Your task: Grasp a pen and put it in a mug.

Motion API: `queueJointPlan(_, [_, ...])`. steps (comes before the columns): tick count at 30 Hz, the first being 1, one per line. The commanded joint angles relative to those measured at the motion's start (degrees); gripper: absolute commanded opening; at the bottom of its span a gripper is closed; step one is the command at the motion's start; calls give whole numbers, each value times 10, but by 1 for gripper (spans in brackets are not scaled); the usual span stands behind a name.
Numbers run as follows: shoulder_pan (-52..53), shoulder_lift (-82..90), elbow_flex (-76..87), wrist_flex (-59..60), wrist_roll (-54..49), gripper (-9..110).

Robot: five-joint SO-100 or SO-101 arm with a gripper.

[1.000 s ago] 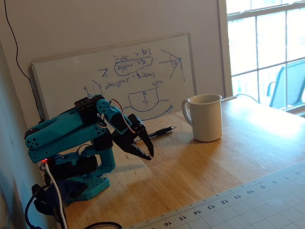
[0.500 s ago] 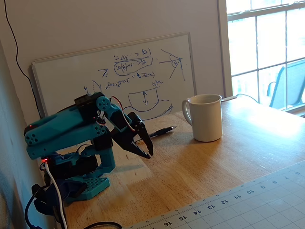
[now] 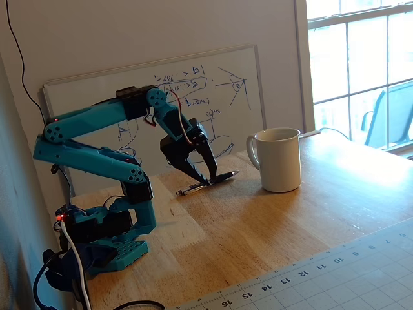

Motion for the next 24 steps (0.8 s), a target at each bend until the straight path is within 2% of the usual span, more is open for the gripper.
queueJointPlan(1, [-47,-67,-91,0,146,4])
queueJointPlan(9, [-121,-182,-195,-4,418,6])
queueJointPlan(18, [-192,-312,-254,-4,658,19])
queueJointPlan(24, [-221,-369,-299,-5,827,24])
